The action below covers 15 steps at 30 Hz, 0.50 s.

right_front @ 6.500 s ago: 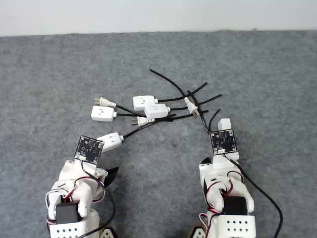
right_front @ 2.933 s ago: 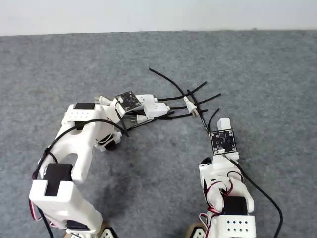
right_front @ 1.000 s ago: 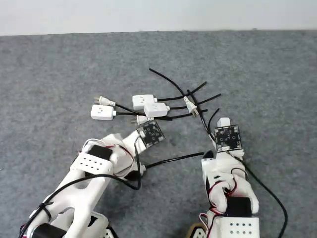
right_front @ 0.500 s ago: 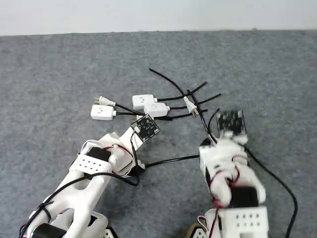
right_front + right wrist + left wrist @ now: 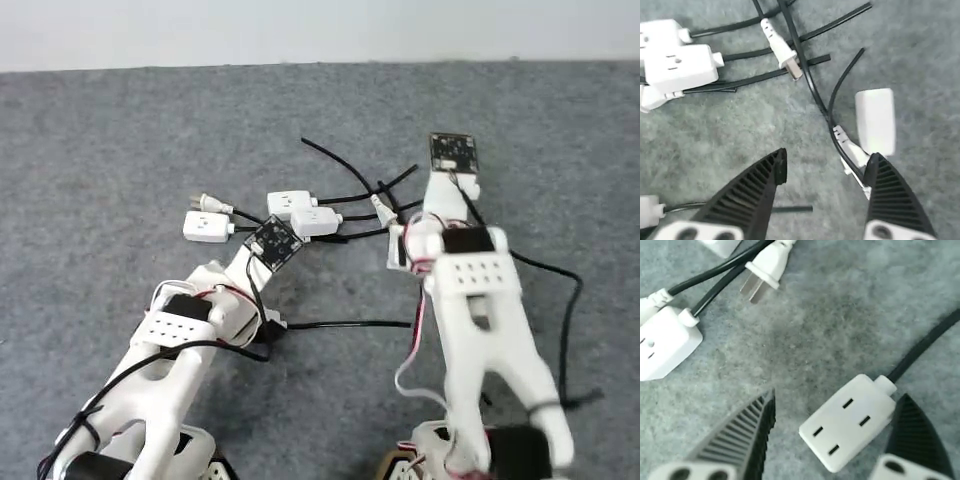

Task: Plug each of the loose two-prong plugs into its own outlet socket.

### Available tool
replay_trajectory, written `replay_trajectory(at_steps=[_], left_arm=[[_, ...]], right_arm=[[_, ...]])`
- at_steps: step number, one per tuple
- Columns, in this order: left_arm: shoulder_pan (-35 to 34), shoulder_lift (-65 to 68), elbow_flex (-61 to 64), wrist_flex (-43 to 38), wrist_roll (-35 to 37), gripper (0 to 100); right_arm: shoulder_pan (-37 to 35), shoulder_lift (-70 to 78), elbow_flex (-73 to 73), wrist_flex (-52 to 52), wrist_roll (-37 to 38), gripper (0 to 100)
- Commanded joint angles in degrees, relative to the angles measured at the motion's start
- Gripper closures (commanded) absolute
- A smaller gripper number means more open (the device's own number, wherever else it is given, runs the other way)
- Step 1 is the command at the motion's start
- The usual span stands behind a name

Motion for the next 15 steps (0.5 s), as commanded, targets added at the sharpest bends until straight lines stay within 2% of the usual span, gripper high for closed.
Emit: replay_trajectory(at_steps=[1,8,15], left_arm=[[-0.44,-2.02,-1.27,-1.49,1.49,65],[4.40,-2.02,-0.22,1.32,-2.64,65],[3.52,-2.20,-1.01,1.58,-2.55,65]], right_arm=[[-0.92,5.67,-4.84,-3.82,-0.79,73.7],[-3.21,9.27,-5.01,-6.20,-1.14,73.8],[-5.23,9.27,-5.01,-6.37,-1.14,73.7]])
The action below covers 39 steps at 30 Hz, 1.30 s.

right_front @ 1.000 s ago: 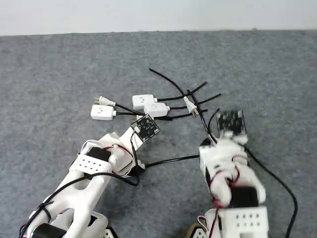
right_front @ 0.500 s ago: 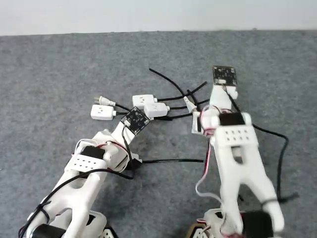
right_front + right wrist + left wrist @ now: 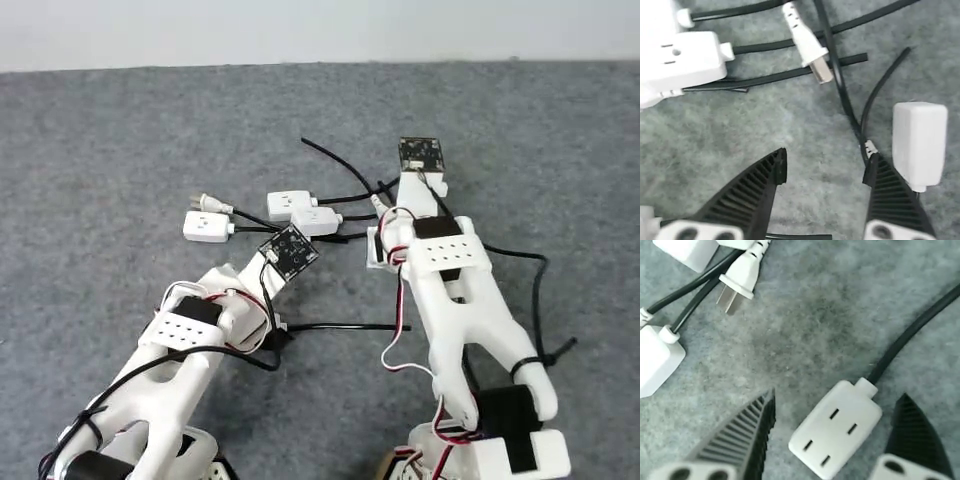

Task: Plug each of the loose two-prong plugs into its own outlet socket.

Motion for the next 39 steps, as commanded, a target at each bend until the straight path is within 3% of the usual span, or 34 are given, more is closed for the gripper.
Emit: replay_trajectory(at_steps=[1,7,15,27,35,39], left_arm=[[-0.09,-2.55,-1.19,0.88,-0.79,65],[-3.78,-10.81,0.22,0.88,2.64,65],[-4.40,-21.98,5.67,0.62,5.36,65],[-4.40,-22.77,6.29,0.53,5.19,65],[-4.40,-22.77,6.37,0.53,5.10,65],[-4.40,-22.77,6.37,0.53,5.10,65]], right_arm=[[-0.66,-0.40,-3.16,-1.45,-0.79,73.7],[-0.57,1.10,-3.96,-6.55,-0.79,73.7],[-0.48,12.62,-15.56,-6.20,-0.26,73.7],[-0.13,28.35,-31.30,-1.01,9.85,73.8],[-0.04,33.19,-42.90,4.35,11.78,73.9],[-0.04,36.53,-45.01,4.88,17.32,73.9]])
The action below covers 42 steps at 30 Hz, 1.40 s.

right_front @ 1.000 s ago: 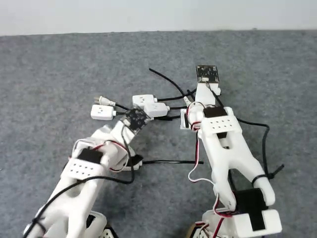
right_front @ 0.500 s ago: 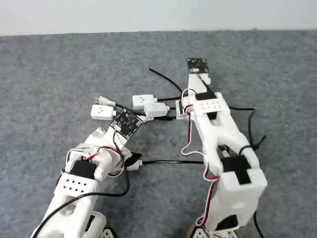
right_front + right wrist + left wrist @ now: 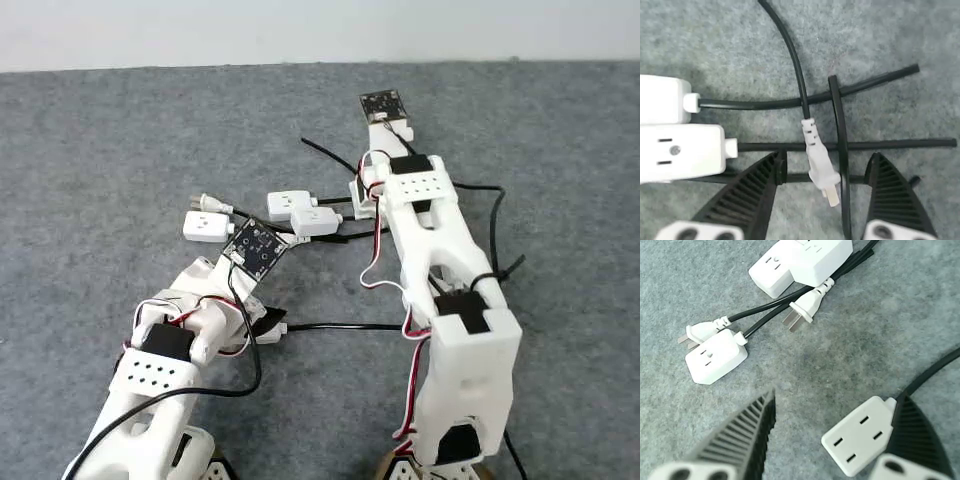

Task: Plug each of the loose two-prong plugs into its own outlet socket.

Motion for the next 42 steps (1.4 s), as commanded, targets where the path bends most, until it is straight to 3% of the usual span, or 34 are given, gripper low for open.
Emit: replay_trajectory(at_steps=[1,17,24,34,38,42], left_arm=[[-0.18,-1.58,-0.57,0.18,0.35,65],[-0.18,-1.49,-0.48,0.18,-0.62,65],[-0.18,-1.49,-0.48,0.18,-0.70,65],[0.00,-1.49,-0.48,0.18,-0.79,65],[0.00,-1.49,-0.40,0.18,-0.79,65],[0.00,-1.49,-0.40,0.18,-0.79,65]], right_arm=[[-0.04,1.10,-4.40,1.36,5.27,73.9],[4.62,9.01,-9.67,2.33,12.22,74.1],[2.77,8.57,-9.67,2.33,14.15,90.4],[0.66,8.48,-9.67,5.93,17.05,92.1],[0.84,7.60,-9.76,6.02,17.14,98.7],[0.84,3.74,-9.76,8.57,17.23,99.0]])
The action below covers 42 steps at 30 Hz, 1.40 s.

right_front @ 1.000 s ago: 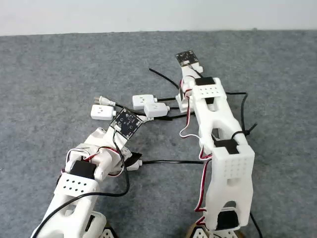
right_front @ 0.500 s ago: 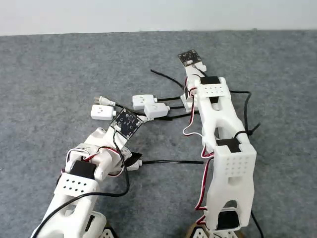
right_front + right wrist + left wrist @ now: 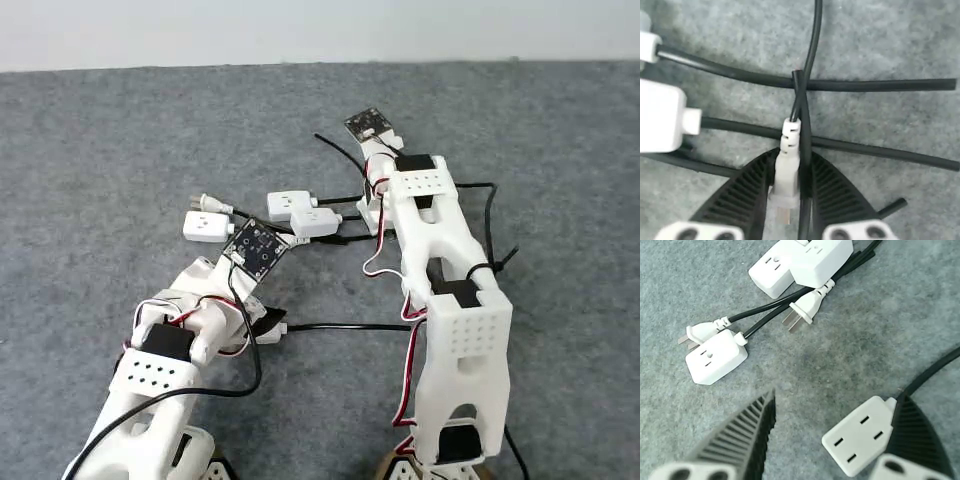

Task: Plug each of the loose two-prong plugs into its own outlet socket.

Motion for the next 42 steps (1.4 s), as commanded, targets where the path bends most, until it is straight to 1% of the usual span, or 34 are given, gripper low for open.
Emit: replay_trajectory(at_steps=[1,7,19,26,31,34,36,42], left_arm=[[0.00,-1.49,-0.40,0.18,-0.62,65],[0.00,-1.49,-0.40,0.18,-0.62,65],[0.09,-1.49,0.84,-1.67,-0.62,65],[0.09,-1.49,0.92,-1.76,-0.62,65],[0.09,-1.49,0.92,-1.76,-0.62,65],[0.09,-1.49,1.01,-1.76,-0.62,65],[0.09,-1.49,1.01,-1.76,-0.62,65],[0.09,-1.49,1.01,-1.76,-0.62,65]], right_arm=[[-1.19,-6.73,-2.37,3.38,0.88,99.0],[-1.10,-14.37,-2.29,7.96,1.05,99.0],[5.32,-28.00,-2.29,10.07,0.79,99.0],[4.97,-40.04,-2.29,13.05,0.70,99.0],[4.88,-46.99,-2.29,13.14,0.70,99.0],[4.97,-48.66,-2.20,13.67,0.70,99.0],[4.88,-48.40,-1.93,15.78,0.70,99.0],[5.41,-41.36,-1.93,22.02,0.62,99.0]])
